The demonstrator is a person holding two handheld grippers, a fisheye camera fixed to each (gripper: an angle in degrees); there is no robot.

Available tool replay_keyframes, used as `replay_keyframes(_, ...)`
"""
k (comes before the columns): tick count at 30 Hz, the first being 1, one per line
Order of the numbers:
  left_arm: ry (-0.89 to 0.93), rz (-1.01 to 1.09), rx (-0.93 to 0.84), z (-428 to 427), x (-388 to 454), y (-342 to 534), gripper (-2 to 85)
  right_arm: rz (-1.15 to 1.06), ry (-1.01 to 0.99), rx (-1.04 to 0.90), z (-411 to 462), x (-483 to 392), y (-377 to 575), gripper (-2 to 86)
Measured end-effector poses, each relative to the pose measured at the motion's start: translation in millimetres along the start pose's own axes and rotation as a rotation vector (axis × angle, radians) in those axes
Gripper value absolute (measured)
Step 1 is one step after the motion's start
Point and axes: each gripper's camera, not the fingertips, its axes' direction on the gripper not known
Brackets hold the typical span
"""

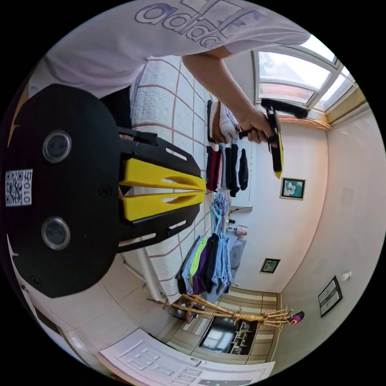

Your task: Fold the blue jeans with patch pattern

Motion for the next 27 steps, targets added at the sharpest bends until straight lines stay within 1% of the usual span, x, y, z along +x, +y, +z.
replay_keyframes(1, 0.009, 0.028, -0.008, 43.1, 9.2, -21.5, 1.5, 0.008, -0.038, -0.034, 0.5, 6.3, 14.5, 2.1)
replay_keyframes(2, 0.014, 0.041, -0.014, 65.2, 13.2, -32.9, 1.9, 0.034, -0.057, -0.064, 2.1, 13.7, 27.3, 1.7)
replay_keyframes(4, 0.052, 0.086, -0.038, 154.4, 25.8, -82.2, 6.6, 0.049, -0.063, -0.063, 3.9, 23.2, 46.1, 1.6)
replay_keyframes(5, 0.067, 0.106, -0.047, 177.2, 29.3, -95.1, 7.7, 0.054, -0.061, -0.055, 5.8, 29.7, 57.8, 1.7)
replay_keyframes(7, 0.145, 0.151, -0.094, 270.6, 39.6, -144.9, 10.4, 0.06, -0.066, -0.041, 10.1, 41.2, 74.2, 1.8)
replay_keyframes(8, 0.168, 0.147, -0.103, 293.4, 39.9, -155.6, 10.7, 0.068, -0.072, -0.036, 14.3, 50.4, 84.7, 1.9)
replay_keyframes(10, 0.279, 0.069, -0.17, 385.3, 34.8, -193.4, 12.1, 0.085, -0.075, -0.044, 22.1, 64.7, 99.9, 2.0)
replay_keyframes(11, 0.295, 0.059, -0.202, 407.5, 35.3, -202.6, 12.4, 0.097, -0.067, -0.049, 27.1, 73.6, 109.8, 2.1)
replay_keyframes(13, 0.361, 0.116, -0.326, 483.1, 53.9, -239.0, 13.9, 0.118, -0.047, -0.042, 33.8, 85.4, 125.0, 2.2)
replay_keyframes(15, 0.375, 0.142, -0.395, 525.7, 76.2, -259.2, 14.9, 0.142, -0.029, -0.036, 41.4, 95.4, 139.6, 2.3)
replay_keyframes(17, 0.346, 0.162, -0.403, 555.3, 96.8, -271.5, 15.7, 0.18, -0.012, -0.038, 53.6, 106.2, 157.3, 2.3)
replay_keyframes(21, 0.141, 0.228, -0.48, 612.0, 132.5, -287.1, 16.8, 0.203, 0.007, -0.041, 68.6, 111.9, 176.4, 2.4)
replay_keyframes(23, 0.162, 0.195, -0.484, 626.1, 130.9, -292.3, 16.5, 0.21, 0.013, -0.057, 77.7, 111.8, 187.1, 2.4)
replay_keyframes(26, 0.203, 0.089, -0.459, 632.2, 108.2, -303.6, 15.6, 0.218, 0.0, -0.078, 85.2, 111.3, 198.4, 2.3)
replay_keyframes(27, 0.257, 0.036, -0.458, 635.6, 93.9, -307.4, 15.2, 0.217, -0.001, -0.08, 86.1, 111.0, 200.0, 2.3)
